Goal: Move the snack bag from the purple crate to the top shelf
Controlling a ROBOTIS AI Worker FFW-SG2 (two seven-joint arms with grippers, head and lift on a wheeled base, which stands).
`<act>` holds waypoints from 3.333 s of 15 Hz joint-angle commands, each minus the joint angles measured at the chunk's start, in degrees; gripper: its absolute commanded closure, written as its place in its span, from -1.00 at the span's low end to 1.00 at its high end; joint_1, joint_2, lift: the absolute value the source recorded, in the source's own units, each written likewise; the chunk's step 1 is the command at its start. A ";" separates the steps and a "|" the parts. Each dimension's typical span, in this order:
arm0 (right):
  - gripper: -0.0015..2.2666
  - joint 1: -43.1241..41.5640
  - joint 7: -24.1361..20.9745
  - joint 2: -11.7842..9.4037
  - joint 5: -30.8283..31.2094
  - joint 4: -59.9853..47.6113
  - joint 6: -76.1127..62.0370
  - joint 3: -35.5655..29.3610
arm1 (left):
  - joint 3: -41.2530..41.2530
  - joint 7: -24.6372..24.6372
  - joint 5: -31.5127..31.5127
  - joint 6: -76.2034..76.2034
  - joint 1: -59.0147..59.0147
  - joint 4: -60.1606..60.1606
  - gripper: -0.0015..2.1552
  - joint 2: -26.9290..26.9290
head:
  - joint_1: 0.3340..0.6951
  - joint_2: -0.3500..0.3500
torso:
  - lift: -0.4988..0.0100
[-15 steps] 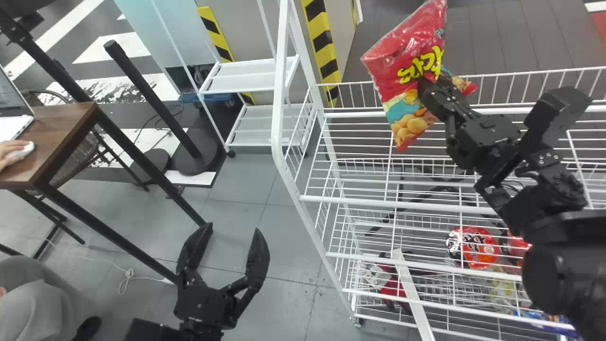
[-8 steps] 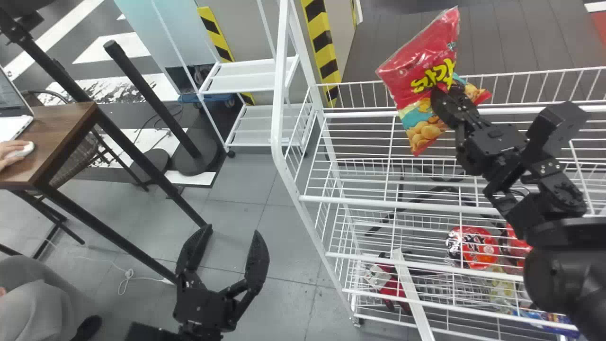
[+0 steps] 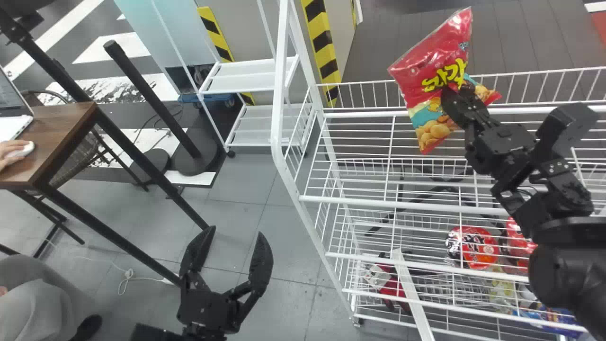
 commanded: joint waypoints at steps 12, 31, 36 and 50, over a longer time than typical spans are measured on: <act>-0.95 2.01 -1.86 0.05 1.37 -1.40 7.79 -2.22 | -0.18 0.17 -0.13 -0.88 0.09 0.04 -0.89 0.00 | 1.00 1.00 | 0.96; -0.93 33.91 -2.47 -3.16 1.72 -44.47 19.21 -19.62 | -3.34 -0.27 0.14 -5.45 2.20 -3.13 -0.89 1.23 | 1.00 0.80 | 0.96; -0.93 41.82 0.08 -3.16 1.28 -49.48 17.63 -26.65 | -5.63 -0.54 -0.74 1.23 2.20 -6.29 -0.91 1.23 | 1.00 0.41 | 0.96; -0.93 46.74 4.12 -2.11 -1.53 -50.10 15.17 -35.97 | -15.91 0.52 -7.51 13.36 5.01 -18.33 -0.91 1.84 | 1.00 -0.42 | 0.96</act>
